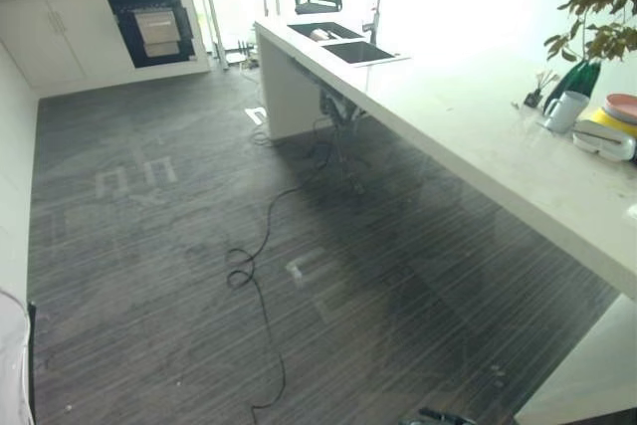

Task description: Place the dishes in the dishwasher.

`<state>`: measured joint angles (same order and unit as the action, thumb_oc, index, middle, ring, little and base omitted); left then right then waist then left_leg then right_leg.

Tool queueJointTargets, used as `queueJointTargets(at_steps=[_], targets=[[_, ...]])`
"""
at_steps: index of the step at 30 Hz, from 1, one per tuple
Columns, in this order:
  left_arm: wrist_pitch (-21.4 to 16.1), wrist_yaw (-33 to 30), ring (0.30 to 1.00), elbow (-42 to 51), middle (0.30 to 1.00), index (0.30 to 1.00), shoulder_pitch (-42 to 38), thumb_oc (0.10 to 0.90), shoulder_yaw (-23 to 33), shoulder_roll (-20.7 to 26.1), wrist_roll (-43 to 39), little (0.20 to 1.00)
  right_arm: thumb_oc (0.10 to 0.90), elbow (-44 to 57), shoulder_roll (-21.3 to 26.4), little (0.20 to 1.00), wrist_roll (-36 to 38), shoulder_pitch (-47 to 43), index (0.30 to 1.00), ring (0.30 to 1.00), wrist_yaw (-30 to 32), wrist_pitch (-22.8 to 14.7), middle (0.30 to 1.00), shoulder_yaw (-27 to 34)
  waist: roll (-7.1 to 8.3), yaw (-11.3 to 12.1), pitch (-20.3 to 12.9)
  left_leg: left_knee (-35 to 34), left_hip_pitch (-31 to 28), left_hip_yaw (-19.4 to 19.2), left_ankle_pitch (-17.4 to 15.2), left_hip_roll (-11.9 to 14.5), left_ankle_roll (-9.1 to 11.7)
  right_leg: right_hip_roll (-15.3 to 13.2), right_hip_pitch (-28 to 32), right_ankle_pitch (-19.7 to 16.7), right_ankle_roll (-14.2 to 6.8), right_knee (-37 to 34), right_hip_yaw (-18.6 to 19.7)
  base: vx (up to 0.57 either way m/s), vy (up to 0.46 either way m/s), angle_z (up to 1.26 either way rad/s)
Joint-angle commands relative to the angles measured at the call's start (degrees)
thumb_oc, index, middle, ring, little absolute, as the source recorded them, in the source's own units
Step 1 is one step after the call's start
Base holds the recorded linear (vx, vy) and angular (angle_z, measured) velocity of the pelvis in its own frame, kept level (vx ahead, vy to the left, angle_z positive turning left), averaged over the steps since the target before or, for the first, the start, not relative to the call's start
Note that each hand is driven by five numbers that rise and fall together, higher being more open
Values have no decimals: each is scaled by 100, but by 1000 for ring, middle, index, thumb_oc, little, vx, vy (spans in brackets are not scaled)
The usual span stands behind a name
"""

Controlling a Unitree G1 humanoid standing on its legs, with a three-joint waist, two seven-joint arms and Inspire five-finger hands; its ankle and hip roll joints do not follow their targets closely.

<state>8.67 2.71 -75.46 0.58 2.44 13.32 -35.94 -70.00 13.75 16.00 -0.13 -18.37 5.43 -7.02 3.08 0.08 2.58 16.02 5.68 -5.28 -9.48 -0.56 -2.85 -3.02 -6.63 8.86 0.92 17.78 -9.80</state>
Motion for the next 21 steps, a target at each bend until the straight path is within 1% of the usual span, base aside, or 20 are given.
queueJointTargets(at_steps=[1,8,21], targets=[[-61,-91,900,-114,900,900,-24,800,-44,-91,-137,900,800,-134,138,900,-122,142,900,900,-127,129,900,-175,-136,-62,0,117,-98,-250,-276,488,496,-347,273,97,-725,-59,-89,0,0,0],[-62,-123,900,-135,900,900,-27,800,-6,-89,-95,900,800,-124,135,900,-88,140,900,900,-126,159,900,-172,-111,-34,-3,117,-80,-233,-271,494,507,-342,267,103,-725,-59,-109,0,0,0],[-89,-130,900,-143,900,900,-38,800,-10,-81,-127,900,800,-177,100,900,-43,116,900,900,-96,128,900,-192,-136,-29,20,117,-84,-220,-260,501,518,-333,275,107,-716,-59,-111,1,-4,2]])
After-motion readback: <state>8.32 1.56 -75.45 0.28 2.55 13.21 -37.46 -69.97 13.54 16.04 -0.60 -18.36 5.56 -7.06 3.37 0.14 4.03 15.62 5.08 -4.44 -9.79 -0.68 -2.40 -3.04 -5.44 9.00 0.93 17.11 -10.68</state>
